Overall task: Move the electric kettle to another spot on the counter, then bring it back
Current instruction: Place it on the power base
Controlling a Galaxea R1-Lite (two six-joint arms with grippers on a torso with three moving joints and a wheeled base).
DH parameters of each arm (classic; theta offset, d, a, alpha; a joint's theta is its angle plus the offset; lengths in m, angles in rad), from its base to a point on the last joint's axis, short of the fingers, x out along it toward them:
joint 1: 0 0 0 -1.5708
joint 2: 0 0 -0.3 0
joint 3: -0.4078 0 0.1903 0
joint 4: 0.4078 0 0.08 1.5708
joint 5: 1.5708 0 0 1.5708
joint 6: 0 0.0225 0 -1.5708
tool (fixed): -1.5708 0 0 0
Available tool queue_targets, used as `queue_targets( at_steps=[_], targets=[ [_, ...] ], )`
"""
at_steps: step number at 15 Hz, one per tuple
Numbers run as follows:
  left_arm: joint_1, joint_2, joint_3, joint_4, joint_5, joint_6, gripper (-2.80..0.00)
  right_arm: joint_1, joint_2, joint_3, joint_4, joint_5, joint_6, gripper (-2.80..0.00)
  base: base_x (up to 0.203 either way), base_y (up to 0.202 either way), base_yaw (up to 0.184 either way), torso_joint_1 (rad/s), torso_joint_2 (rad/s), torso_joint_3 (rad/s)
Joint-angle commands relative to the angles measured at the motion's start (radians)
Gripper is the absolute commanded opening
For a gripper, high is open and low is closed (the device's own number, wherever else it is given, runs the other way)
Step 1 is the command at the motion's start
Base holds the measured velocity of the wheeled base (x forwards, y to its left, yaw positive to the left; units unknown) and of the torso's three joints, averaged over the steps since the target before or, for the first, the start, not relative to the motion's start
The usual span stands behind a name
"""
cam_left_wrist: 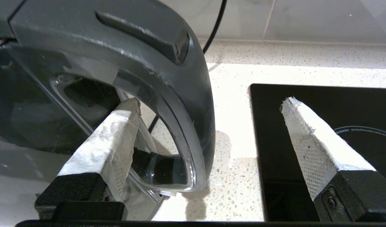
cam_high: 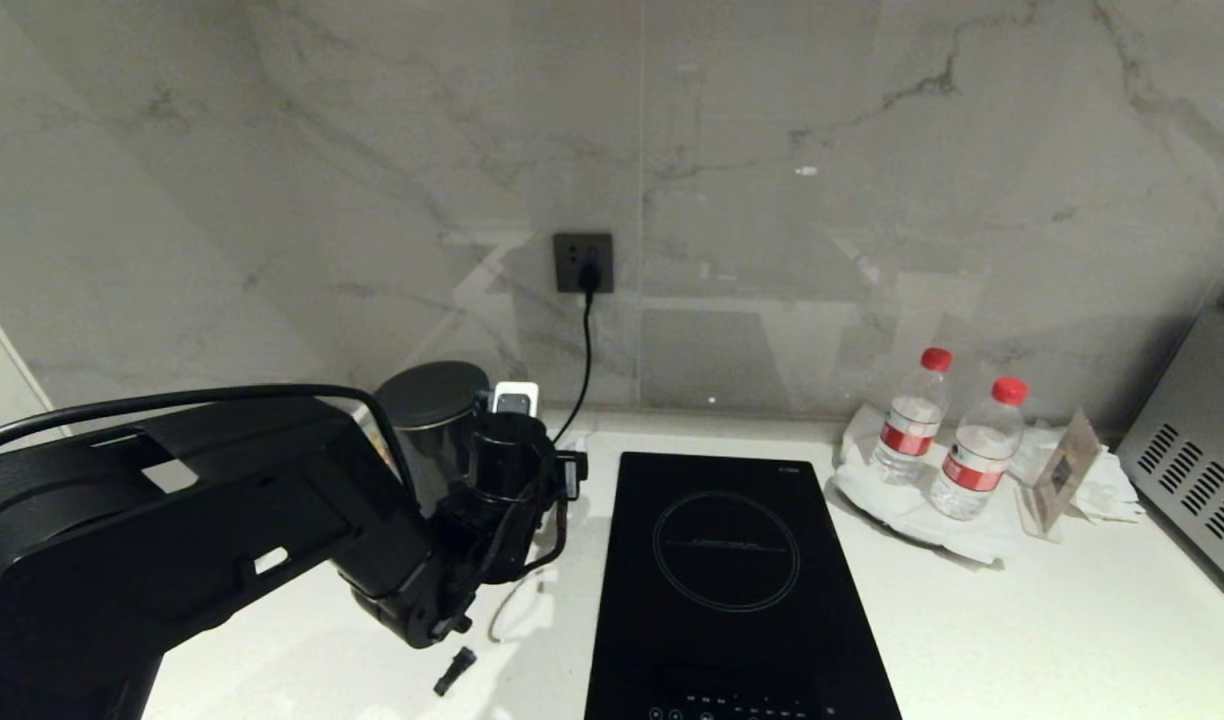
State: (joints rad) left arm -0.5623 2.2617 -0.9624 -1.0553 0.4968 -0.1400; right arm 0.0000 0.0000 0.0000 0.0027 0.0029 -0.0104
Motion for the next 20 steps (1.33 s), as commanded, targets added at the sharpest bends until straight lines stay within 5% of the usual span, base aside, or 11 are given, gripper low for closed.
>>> queue_targets(
  at_steps=[1, 10, 16, 20],
  targets=[
    [-0.010, 0.012, -0.006, -0.005, 0.002, -0.001, 0.00, 0.000, 0.000, 0.000, 0.000, 0.000, 0.000, -2.80, 0.000, 0.000, 0.000, 0.000, 0.00, 0.000],
    [-0.057, 0.040, -0.023, -0.008, 0.003, 0.000, 0.00, 0.000, 0.000, 0.000, -0.001, 0.000, 0.000, -2.80, 0.000, 0.000, 0.000, 0.000, 0.00, 0.000],
    [-0.048, -0.002, 0.061, -0.021, 0.005, -0.009, 0.00, 0.000, 0.000, 0.000, 0.000, 0.000, 0.000, -2.80, 0.000, 0.000, 0.000, 0.000, 0.00, 0.000],
    [-0.048, -0.010, 0.160, -0.131, 0.006, -0.006, 0.00, 0.000, 0.000, 0.000, -0.001, 0.000, 0.000, -2.80, 0.000, 0.000, 0.000, 0.000, 0.00, 0.000]
  ],
)
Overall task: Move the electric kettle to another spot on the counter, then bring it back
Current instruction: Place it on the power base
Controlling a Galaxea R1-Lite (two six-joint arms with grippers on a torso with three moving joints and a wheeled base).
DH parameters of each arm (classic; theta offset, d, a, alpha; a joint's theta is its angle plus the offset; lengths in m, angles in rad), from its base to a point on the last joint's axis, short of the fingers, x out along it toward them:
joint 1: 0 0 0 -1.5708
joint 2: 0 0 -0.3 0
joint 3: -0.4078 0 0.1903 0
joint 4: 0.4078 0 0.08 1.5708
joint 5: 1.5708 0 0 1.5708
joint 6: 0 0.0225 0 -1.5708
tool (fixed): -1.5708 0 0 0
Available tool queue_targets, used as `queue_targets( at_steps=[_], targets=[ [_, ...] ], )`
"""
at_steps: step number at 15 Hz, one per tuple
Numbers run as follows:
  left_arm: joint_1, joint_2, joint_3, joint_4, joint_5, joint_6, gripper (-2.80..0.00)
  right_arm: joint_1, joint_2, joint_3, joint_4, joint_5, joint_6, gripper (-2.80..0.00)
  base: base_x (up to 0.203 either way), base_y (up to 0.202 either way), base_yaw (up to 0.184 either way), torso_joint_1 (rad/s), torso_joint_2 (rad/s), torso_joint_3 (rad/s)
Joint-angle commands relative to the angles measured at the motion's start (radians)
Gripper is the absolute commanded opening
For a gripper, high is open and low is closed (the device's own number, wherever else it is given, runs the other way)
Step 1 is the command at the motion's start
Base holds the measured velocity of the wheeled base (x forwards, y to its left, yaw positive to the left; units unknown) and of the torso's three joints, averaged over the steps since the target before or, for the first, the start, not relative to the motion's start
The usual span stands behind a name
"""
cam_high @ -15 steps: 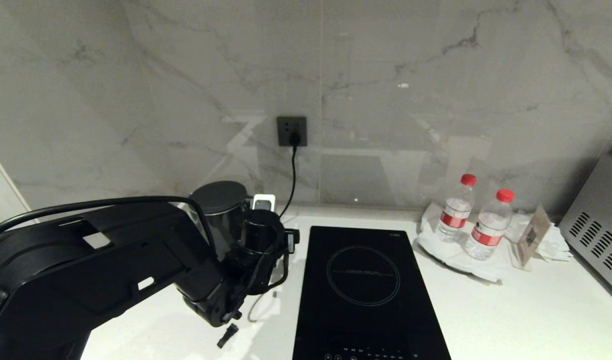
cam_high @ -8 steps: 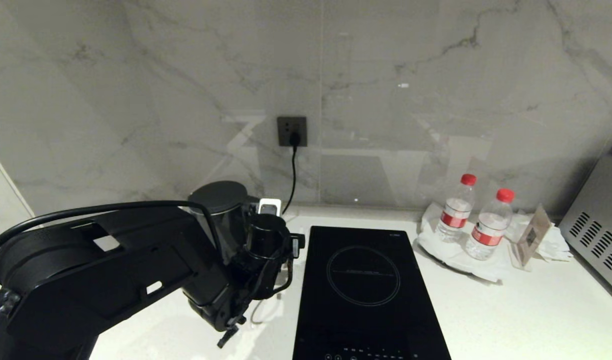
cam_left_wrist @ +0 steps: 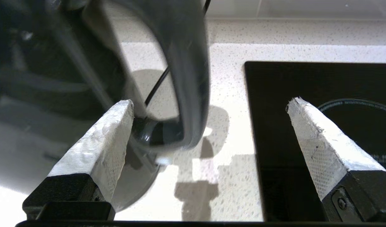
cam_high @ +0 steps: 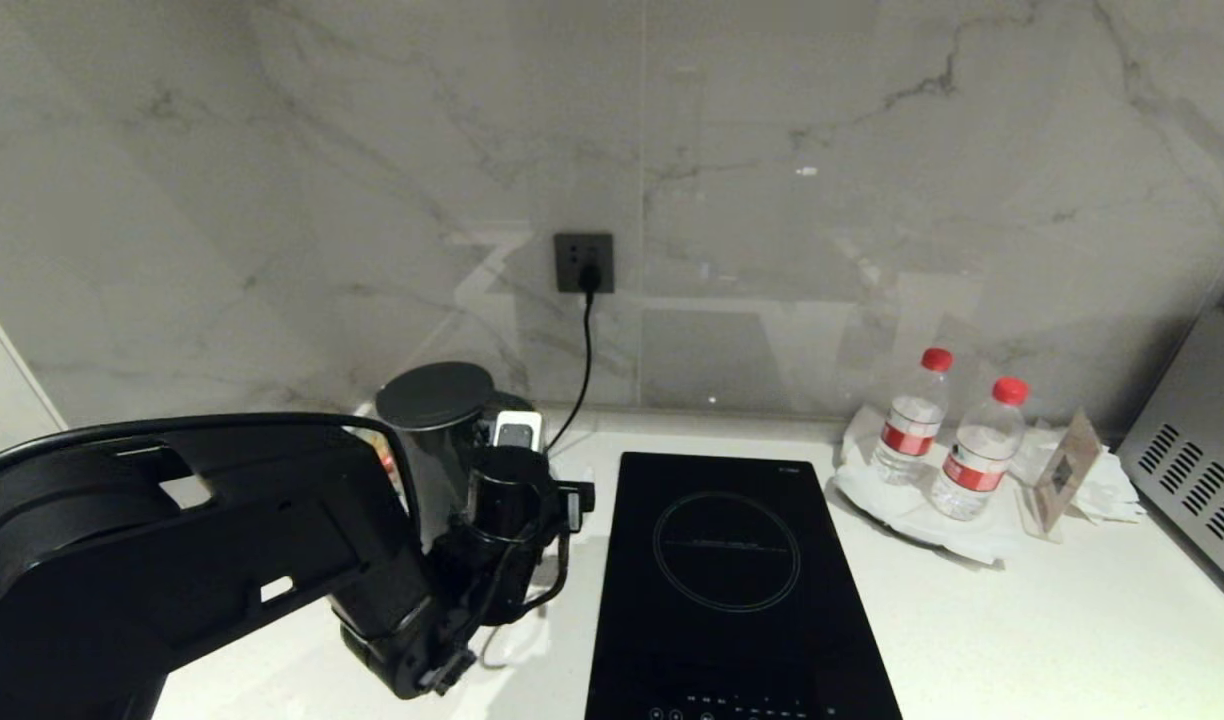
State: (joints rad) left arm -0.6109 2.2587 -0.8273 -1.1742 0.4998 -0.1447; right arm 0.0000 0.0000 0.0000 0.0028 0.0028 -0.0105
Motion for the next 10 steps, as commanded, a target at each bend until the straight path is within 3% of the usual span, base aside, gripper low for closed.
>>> queue_targets(
  at_steps=[1, 10],
  targets=[
    [0.001, -0.011, 0.048, -0.023, 0.003, -0.002, 0.00, 0.000, 0.000, 0.000, 0.000, 0.000, 0.000, -2.80, 0.000, 0.000, 0.000, 0.000, 0.00, 0.000],
    [-0.026, 0.001, 0.253, -0.199, -0.001, -0.003, 0.00, 0.000, 0.000, 0.000, 0.000, 0.000, 0.000, -2.80, 0.000, 0.000, 0.000, 0.000, 0.00, 0.000]
  ],
)
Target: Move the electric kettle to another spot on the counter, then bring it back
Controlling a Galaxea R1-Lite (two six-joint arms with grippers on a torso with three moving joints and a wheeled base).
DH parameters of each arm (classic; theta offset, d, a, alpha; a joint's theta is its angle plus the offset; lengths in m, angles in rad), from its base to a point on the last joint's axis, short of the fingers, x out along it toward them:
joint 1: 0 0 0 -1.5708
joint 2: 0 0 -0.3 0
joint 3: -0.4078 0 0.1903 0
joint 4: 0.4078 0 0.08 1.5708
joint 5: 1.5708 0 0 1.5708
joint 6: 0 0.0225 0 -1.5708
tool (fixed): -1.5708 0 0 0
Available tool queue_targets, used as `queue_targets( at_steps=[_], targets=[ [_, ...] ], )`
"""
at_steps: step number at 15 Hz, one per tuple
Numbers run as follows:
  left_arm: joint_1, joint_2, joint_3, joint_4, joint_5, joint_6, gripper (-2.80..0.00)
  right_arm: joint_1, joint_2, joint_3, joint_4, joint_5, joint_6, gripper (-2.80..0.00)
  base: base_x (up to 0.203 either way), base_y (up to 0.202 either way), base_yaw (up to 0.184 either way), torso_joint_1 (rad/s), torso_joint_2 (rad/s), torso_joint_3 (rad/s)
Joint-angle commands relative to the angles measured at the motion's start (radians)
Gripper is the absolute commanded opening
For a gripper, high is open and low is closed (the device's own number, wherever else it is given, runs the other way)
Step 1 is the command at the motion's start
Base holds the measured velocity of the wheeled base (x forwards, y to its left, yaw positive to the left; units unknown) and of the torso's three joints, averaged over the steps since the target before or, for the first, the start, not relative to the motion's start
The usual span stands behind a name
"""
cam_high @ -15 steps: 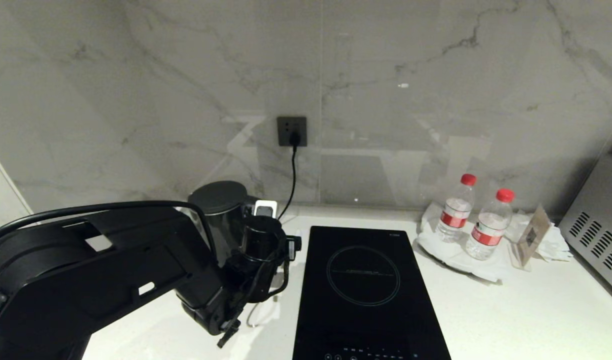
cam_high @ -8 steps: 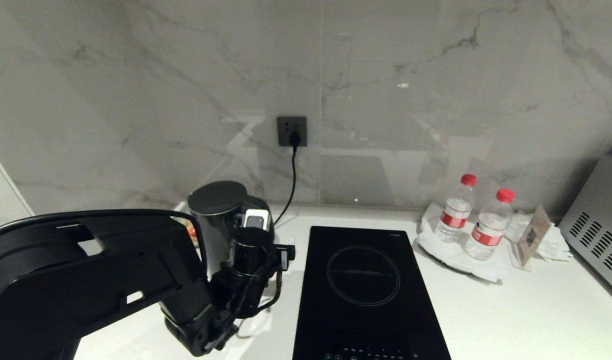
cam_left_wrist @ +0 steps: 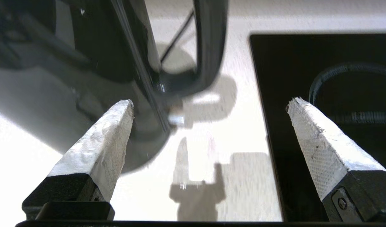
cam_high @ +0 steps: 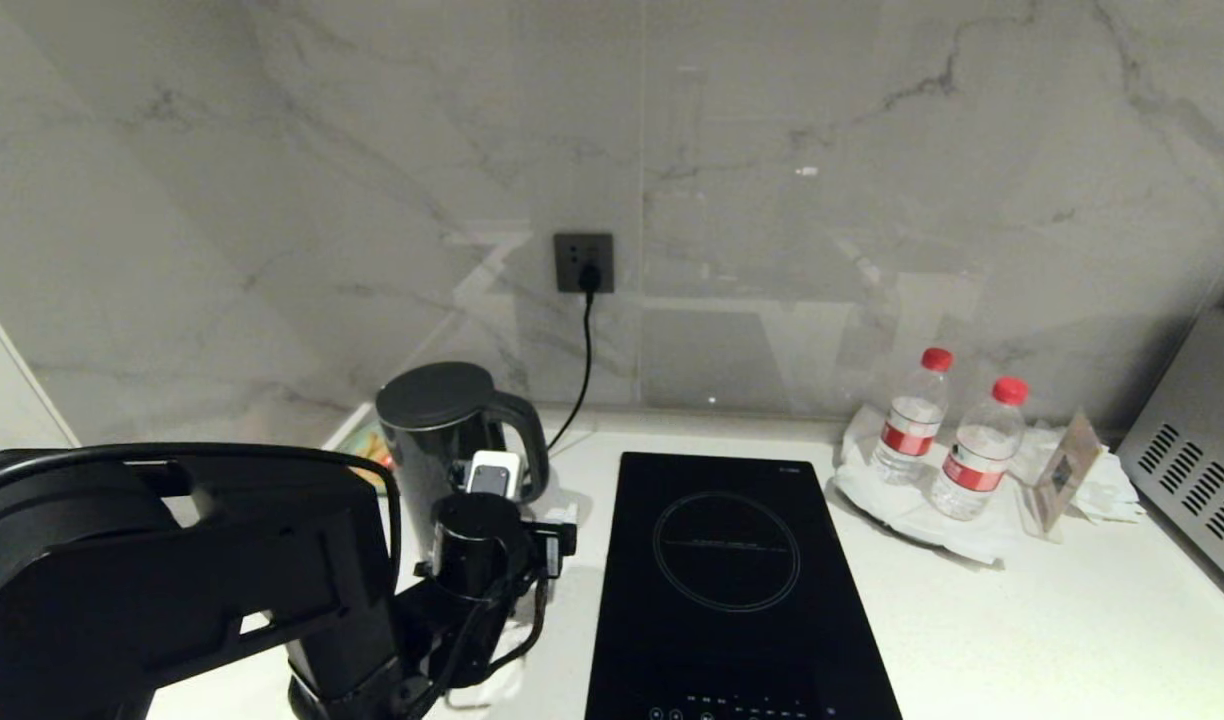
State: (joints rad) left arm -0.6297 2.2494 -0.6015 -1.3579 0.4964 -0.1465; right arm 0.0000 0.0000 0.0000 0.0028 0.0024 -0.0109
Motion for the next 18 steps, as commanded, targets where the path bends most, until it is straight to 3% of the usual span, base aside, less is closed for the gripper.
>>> queue_targets(
  at_steps=[1, 6, 11, 18],
  targets=[
    [-0.018, 0.019, 0.048, -0.038, 0.002, -0.002, 0.00, 0.000, 0.000, 0.000, 0.000, 0.001, 0.000, -2.80, 0.000, 0.000, 0.000, 0.000, 0.00, 0.000],
    [-0.082, 0.129, 0.079, -0.133, 0.006, 0.001, 0.00, 0.000, 0.000, 0.000, 0.000, 0.001, 0.000, -2.80, 0.000, 0.000, 0.000, 0.000, 0.00, 0.000],
    [-0.093, 0.204, 0.059, -0.127, -0.002, 0.009, 0.00, 0.000, 0.000, 0.000, -0.001, 0.001, 0.000, -2.80, 0.000, 0.000, 0.000, 0.000, 0.00, 0.000],
    [-0.098, 0.205, 0.079, -0.157, 0.001, 0.109, 0.00, 0.000, 0.000, 0.000, -0.001, 0.001, 0.000, -2.80, 0.000, 0.000, 0.000, 0.000, 0.00, 0.000]
  ],
)
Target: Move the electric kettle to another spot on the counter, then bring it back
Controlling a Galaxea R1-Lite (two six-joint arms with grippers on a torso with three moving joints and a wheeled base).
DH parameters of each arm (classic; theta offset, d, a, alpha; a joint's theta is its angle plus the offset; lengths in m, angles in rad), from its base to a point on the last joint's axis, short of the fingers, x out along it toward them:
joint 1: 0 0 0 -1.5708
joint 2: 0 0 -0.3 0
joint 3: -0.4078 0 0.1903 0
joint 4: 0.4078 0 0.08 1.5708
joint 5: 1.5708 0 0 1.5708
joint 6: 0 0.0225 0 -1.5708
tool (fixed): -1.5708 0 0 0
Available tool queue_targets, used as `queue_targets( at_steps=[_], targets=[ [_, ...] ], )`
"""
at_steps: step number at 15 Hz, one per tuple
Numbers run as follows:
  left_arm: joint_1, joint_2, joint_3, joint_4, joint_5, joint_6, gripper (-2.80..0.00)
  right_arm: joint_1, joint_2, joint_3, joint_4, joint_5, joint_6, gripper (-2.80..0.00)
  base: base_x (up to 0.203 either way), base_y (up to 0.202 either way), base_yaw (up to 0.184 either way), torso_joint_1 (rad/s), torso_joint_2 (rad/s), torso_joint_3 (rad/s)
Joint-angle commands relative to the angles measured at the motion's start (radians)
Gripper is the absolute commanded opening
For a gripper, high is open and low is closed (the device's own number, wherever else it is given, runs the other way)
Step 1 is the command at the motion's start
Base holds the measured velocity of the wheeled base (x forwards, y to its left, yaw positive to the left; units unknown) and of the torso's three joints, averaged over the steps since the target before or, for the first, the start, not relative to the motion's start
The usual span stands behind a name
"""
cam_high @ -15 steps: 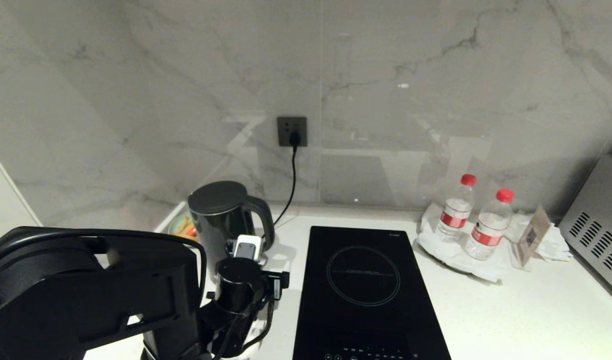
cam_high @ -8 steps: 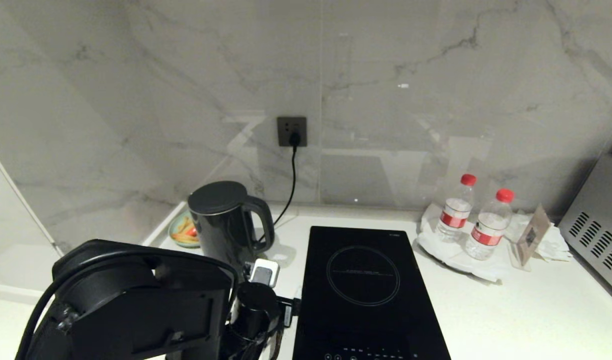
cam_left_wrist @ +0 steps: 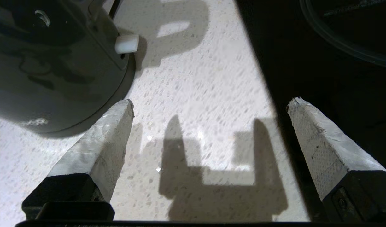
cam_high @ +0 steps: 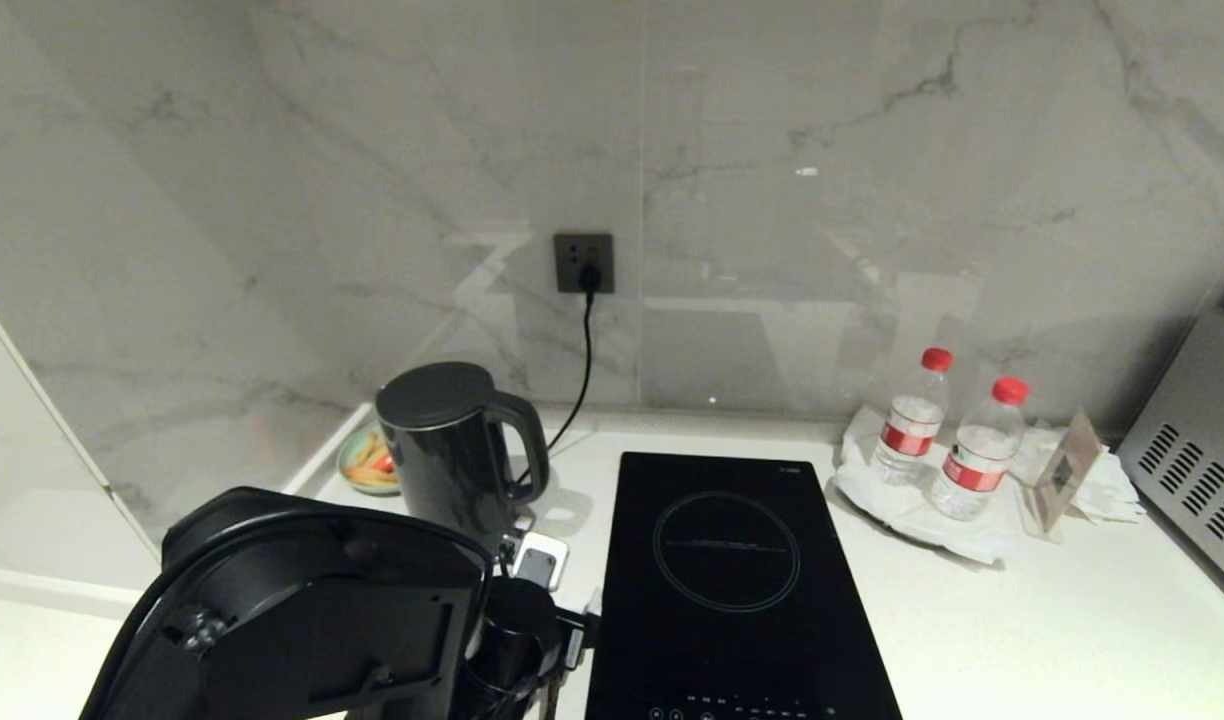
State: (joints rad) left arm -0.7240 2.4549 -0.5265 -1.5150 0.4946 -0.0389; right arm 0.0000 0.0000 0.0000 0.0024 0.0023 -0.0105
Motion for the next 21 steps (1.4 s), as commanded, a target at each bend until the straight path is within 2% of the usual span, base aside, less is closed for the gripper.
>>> queue_targets(
  at_steps=[1, 17, 21],
  targets=[
    [-0.007, 0.001, 0.005, 0.004, 0.008, 0.001, 0.00, 0.000, 0.000, 0.000, 0.001, 0.001, 0.000, -2.80, 0.000, 0.000, 0.000, 0.000, 0.00, 0.000],
    [-0.001, 0.001, 0.027, -0.013, 0.013, 0.001, 0.00, 0.000, 0.000, 0.000, 0.001, 0.001, 0.000, -2.80, 0.000, 0.000, 0.000, 0.001, 0.00, -0.171],
    [0.000, -0.007, 0.030, -0.015, 0.012, -0.001, 0.00, 0.000, 0.000, 0.000, 0.000, 0.001, 0.001, -2.80, 0.000, 0.000, 0.000, 0.005, 0.00, -0.049]
  ],
)
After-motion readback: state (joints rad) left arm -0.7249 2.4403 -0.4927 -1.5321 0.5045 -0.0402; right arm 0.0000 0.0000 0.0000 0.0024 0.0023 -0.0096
